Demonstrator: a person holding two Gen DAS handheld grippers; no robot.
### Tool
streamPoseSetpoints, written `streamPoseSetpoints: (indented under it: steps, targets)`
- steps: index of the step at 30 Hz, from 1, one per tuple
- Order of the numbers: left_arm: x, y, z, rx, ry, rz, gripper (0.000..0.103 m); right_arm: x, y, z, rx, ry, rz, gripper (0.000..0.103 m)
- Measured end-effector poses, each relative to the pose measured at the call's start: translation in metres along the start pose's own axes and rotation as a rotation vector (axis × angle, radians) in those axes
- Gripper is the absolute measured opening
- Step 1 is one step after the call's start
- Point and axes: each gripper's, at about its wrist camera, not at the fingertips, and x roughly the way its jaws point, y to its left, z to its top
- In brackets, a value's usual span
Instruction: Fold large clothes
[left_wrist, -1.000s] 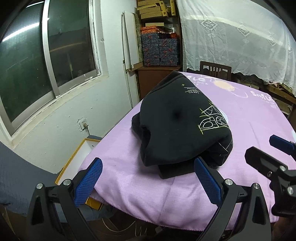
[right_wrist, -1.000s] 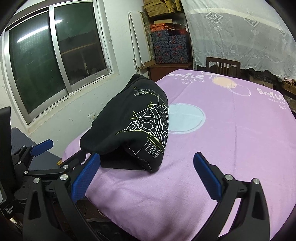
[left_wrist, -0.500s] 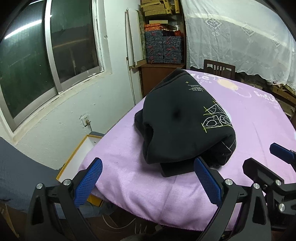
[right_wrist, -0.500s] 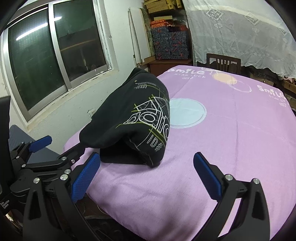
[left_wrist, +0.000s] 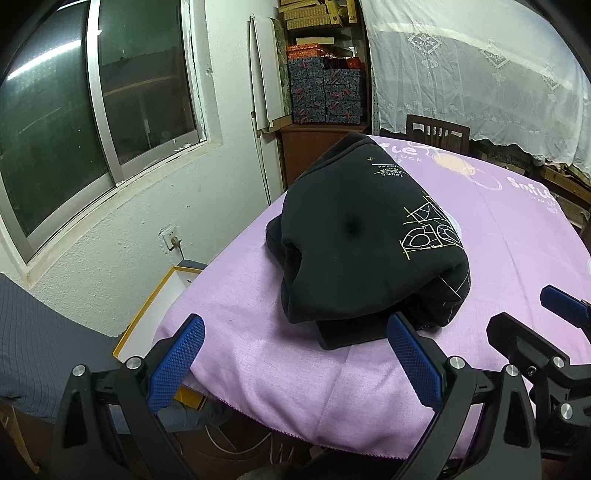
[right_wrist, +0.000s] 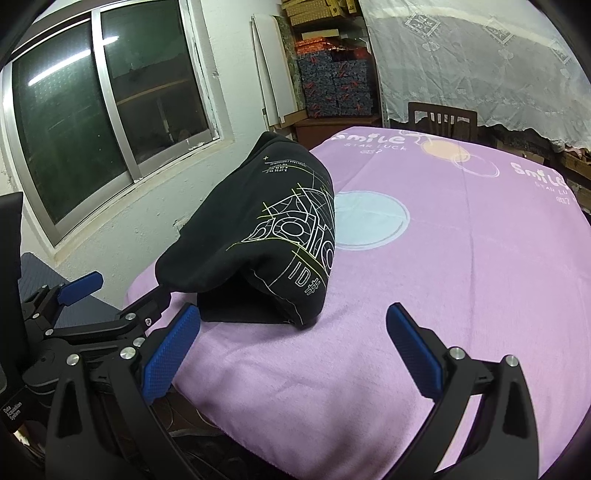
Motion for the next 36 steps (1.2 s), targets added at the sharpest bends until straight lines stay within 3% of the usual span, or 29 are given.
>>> streamPoseSetpoints:
  steps: [36]
  targets:
    - [0.0002, -0.0013, -0.0005, 0.001, 0.023, -0.009, 0.099, 0.0028, 0.0009, -0.0022, 0.009, 0.001, 0.001, 0.098]
